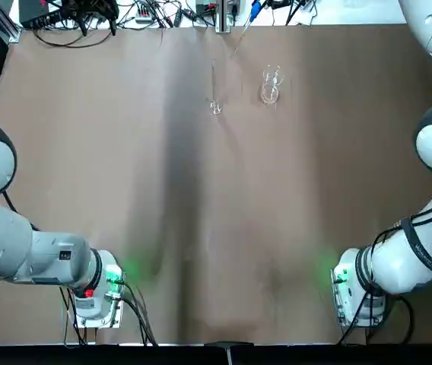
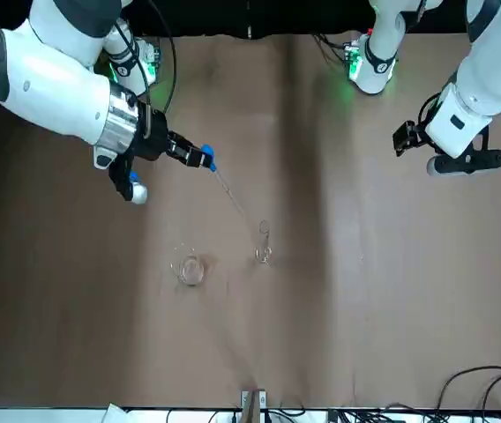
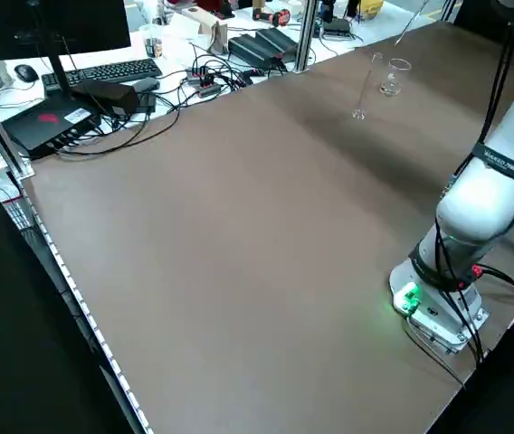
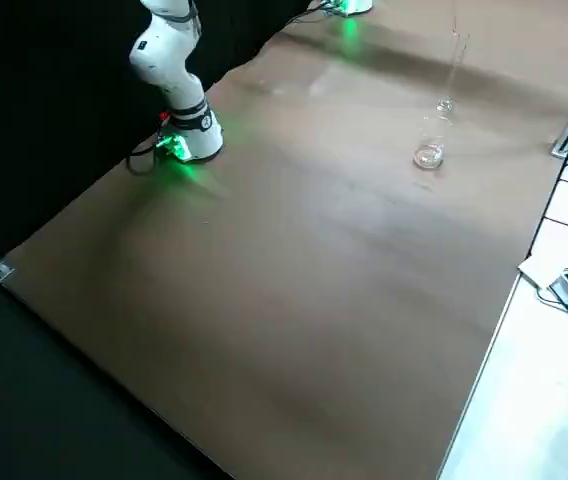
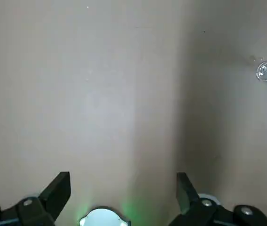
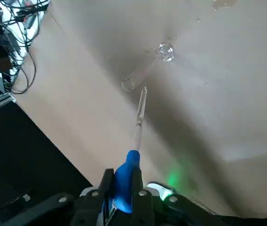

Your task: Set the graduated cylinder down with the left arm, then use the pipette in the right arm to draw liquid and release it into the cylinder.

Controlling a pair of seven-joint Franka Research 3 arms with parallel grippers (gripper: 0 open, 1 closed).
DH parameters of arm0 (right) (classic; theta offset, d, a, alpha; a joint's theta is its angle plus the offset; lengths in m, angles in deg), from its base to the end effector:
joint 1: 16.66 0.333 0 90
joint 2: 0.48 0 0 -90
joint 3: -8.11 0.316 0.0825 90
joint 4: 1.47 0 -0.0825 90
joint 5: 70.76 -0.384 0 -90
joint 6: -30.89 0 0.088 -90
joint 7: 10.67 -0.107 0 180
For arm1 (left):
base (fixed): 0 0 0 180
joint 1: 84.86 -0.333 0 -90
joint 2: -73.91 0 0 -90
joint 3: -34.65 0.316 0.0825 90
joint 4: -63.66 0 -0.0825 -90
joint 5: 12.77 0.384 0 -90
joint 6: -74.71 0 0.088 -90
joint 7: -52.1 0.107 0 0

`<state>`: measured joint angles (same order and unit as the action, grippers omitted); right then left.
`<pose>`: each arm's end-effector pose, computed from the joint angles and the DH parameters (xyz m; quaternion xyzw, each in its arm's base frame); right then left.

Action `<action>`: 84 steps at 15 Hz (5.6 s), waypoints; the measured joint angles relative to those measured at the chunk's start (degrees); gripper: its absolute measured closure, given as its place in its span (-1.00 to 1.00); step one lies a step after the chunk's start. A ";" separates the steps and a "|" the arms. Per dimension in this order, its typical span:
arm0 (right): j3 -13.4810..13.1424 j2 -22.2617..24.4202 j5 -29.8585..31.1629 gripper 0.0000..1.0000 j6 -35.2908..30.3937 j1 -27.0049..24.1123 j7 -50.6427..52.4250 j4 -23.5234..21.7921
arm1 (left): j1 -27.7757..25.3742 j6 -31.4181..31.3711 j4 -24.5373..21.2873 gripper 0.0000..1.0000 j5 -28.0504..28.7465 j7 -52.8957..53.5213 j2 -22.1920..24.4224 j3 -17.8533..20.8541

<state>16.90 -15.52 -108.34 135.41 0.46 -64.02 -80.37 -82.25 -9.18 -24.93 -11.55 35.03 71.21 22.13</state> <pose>0.5755 0.3192 0.6042 -0.8961 0.2758 0.1464 0.3155 0.5384 -0.1400 0.6018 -0.9978 -0.0171 0.0599 0.0231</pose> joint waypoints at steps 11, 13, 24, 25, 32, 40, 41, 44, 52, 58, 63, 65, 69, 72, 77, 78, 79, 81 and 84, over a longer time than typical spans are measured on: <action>-0.01 0.00 -0.30 0.60 5.27 2.65 -0.06 0.02 | 0.06 -0.38 0.00 -0.98 0.08 1.53 0.00 0.14; -0.03 0.00 -0.30 0.60 5.87 3.26 -0.07 0.02 | 0.54 -1.71 0.00 -0.98 0.08 1.62 -0.03 0.09; -0.19 -0.39 0.05 0.60 7.53 4.83 -0.09 -0.37 | 0.99 -2.58 -0.01 -0.98 0.09 1.64 -0.21 -0.40; -0.20 -0.49 0.37 0.60 7.54 4.85 -0.09 -0.41 | 1.00 -2.59 -0.01 -0.98 0.09 1.64 -0.21 -0.41; -0.23 -1.18 1.79 0.60 7.58 5.08 -0.08 -0.77 | 1.09 -2.63 0.00 -0.98 0.09 1.64 -0.21 -0.45; -0.23 -2.02 3.13 0.59 10.84 6.77 -0.08 -0.91 | 1.10 -2.66 -0.01 -0.98 0.09 1.64 -0.21 -0.48; -0.25 -2.02 3.13 0.59 10.84 6.77 -0.08 -0.91 | 1.10 -2.66 -0.01 -0.98 0.09 1.64 -0.21 -0.48; -0.26 -2.02 3.13 0.59 10.72 6.77 -0.07 -0.92 | 1.10 -2.70 -0.01 -0.98 0.09 1.64 -0.22 -0.48; -0.26 -2.04 3.25 0.59 10.18 6.78 -0.06 -1.39 | 1.10 -3.10 -0.01 -0.98 0.09 1.64 -0.22 -0.48; -0.27 -2.05 3.53 0.59 9.38 6.79 -0.05 -1.75 | 1.10 -3.12 -0.01 -0.98 0.09 1.64 -0.25 -0.48; -0.26 -2.06 4.05 0.59 9.35 7.10 -0.05 -1.82 | 1.10 -3.12 -0.01 -0.98 0.09 1.64 -0.27 -0.49; -0.26 -2.22 4.47 0.59 9.36 7.49 -0.05 -1.92 | 1.10 -3.12 -0.01 -0.98 0.09 1.64 -0.27 -0.48; -0.26 -3.03 5.26 0.59 9.50 8.22 -0.06 -1.98 | 1.11 -3.12 -0.01 -0.98 0.09 1.64 -0.28 -0.49; -0.26 -3.30 5.34 0.59 9.51 8.26 -0.06 -1.98 | 1.12 -3.12 -0.01 -0.98 0.09 1.64 -0.28 -0.50; -0.27 -3.36 5.42 0.70 9.52 8.28 -0.06 -1.98 | 1.12 -3.12 -0.01 -0.98 0.09 1.64 -0.28 -0.50; -0.27 -3.36 5.42 0.80 9.54 8.28 -0.06 -1.97 | 1.12 -3.12 -0.01 -0.98 0.09 1.64 -0.28 -0.50; -0.28 -3.36 5.44 0.80 9.55 8.28 -0.06 -1.97 | 1.12 -3.12 -0.01 -0.98 0.09 1.64 -0.28 -0.50; -0.31 -3.36 5.51 0.82 9.56 8.28 -0.06 -1.97 | 1.12 -3.12 -0.01 -0.98 0.09 1.64 -0.28 -0.51; -0.38 -3.36 5.91 0.82 9.56 8.28 -0.06 -1.97 | 1.12 -3.12 -0.01 -0.98 0.09 1.64 -0.28 -0.51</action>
<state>16.52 -18.89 -102.43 144.98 8.74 -64.08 -82.34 -81.13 -12.30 -24.93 -11.46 36.67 70.93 21.62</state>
